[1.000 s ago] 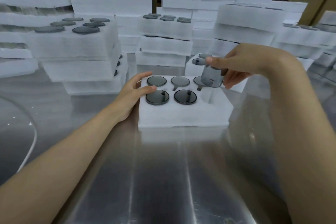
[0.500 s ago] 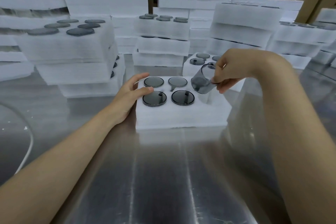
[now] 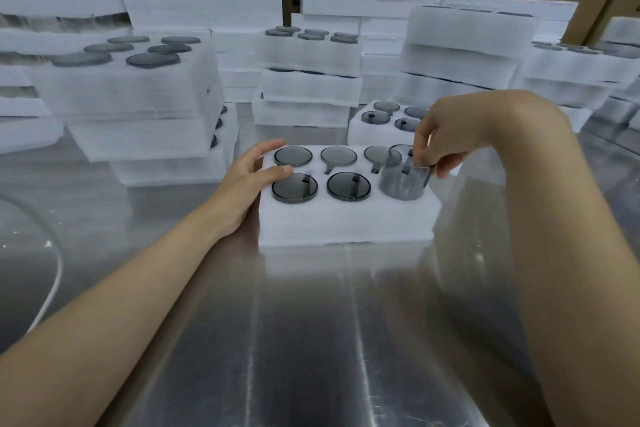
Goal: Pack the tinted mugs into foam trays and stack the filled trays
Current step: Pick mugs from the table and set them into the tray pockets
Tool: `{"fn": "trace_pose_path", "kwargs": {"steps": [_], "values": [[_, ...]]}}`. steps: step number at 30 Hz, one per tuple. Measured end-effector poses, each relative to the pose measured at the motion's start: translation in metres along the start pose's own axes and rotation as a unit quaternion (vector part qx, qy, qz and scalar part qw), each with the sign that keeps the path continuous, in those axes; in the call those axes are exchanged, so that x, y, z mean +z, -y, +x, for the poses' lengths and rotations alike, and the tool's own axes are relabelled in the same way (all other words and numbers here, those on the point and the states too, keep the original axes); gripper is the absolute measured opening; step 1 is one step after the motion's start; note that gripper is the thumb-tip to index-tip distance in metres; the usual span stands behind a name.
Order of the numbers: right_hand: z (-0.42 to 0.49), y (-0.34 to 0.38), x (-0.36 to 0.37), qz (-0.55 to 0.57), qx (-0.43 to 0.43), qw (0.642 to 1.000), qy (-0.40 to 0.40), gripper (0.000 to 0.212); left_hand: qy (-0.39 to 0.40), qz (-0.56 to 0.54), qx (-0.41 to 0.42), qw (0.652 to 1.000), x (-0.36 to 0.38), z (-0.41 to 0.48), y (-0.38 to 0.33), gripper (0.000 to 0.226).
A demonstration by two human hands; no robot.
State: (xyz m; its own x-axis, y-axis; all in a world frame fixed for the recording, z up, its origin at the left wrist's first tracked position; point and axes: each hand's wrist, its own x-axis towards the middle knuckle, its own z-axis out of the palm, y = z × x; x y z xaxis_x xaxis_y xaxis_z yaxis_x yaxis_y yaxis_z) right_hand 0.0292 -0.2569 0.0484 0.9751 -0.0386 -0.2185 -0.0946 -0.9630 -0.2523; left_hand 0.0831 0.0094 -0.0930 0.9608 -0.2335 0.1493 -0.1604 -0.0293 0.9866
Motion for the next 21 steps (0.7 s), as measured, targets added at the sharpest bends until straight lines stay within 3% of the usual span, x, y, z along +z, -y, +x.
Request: {"fn": "trace_pose_path", "kwargs": {"steps": [3,6,9,11,12,14,17,21], "values": [[0.002,0.005,0.005,-0.030,0.010,0.999,0.032,0.009,-0.002,0.003,-0.001,1.000,0.000,0.000,0.000,0.066],[-0.003,0.008,-0.003,-0.082,0.015,0.996,-0.006,0.009,-0.004,0.005,-0.003,1.000,0.000,0.000,0.000,0.065],[-0.002,0.010,-0.011,-0.061,-0.041,0.978,-0.194,0.019,-0.006,0.009,-0.007,1.000,0.000,0.001,0.001,0.064],[0.006,0.017,-0.008,0.039,-0.124,0.928,-0.348,0.023,-0.007,0.008,-0.008,1.000,0.000,0.002,0.001,0.063],[0.013,0.021,-0.003,0.072,-0.159,0.909,-0.377,0.029,-0.008,0.006,-0.009,1.000,0.000,0.001,0.001,0.063],[0.035,0.027,0.021,0.055,-0.182,0.930,-0.315,0.048,-0.009,0.004,-0.010,1.000,0.000,0.001,0.000,0.064],[0.066,0.027,0.078,-0.034,-0.113,0.985,-0.125,0.066,-0.010,0.001,-0.011,1.000,0.002,0.000,-0.001,0.065],[0.079,0.020,0.096,0.003,-0.105,0.989,-0.106,0.070,-0.011,0.000,-0.009,1.000,0.002,0.000,-0.001,0.065]]}}
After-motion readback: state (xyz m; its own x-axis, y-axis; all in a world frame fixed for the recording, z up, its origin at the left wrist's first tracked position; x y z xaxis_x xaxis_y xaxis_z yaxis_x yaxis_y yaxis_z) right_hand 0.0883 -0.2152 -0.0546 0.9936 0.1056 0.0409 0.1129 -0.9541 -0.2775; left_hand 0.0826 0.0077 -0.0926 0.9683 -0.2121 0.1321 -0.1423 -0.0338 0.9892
